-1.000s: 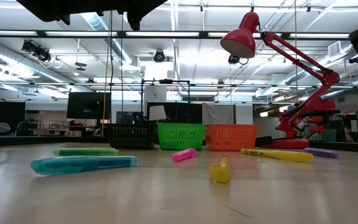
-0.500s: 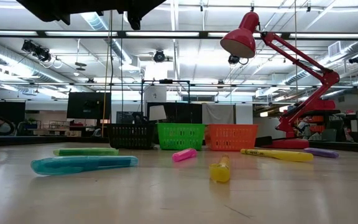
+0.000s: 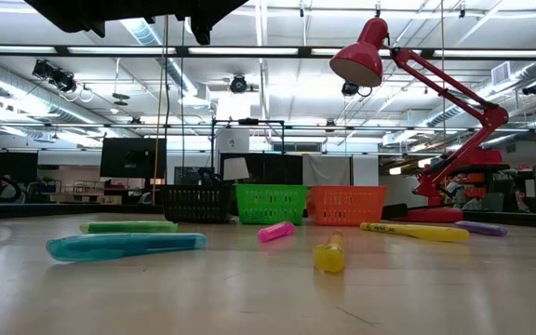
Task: Pick & Place Markers
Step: Put the large red highlighter pen into the green bin
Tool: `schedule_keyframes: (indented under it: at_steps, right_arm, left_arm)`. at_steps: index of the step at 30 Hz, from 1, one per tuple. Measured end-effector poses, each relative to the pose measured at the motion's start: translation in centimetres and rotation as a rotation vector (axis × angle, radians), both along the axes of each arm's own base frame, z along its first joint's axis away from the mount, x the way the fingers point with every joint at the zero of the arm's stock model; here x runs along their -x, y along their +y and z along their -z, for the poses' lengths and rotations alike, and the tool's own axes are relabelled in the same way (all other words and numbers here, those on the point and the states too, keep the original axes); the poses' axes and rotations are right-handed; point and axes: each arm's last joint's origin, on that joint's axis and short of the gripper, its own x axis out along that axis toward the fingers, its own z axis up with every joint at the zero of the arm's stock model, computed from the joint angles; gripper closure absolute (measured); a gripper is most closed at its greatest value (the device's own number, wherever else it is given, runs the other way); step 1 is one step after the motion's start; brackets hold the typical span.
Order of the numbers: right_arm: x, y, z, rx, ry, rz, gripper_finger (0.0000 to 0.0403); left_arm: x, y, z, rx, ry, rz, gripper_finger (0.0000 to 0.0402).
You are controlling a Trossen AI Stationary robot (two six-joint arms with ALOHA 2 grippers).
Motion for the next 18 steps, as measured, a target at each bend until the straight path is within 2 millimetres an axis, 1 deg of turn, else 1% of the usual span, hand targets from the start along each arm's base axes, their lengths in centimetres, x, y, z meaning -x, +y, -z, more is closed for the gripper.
schedule_keyframes:
  at_steps: [3, 6, 13, 18]
  right_arm:
    - [-0.1, 0.2, 1.8, 0.046, 0.035, -0.002, 0.0232]
    - [-0.5, 0.5, 3.0, 0.080, 0.062, 0.014, 0.0233]
    - [-1.5, 1.9, 4.4, 0.067, 0.128, -0.014, 0.0245]
    - [-1.9, 2.3, 5.3, 0.107, 0.172, -0.011, 0.0248]
  left_arm:
    - [0.0, 0.0, 0.0, 0.000, 0.000, 0.000, 0.0209]
    - [0.0, 0.0, 0.0, 0.000, 0.000, 0.000, 0.0209]
    - [0.0, 0.0, 0.0, -0.001, 0.001, 0.000, 0.0209]
    - [0.0, 0.0, 0.0, -0.001, 0.001, 0.000, 0.0209]
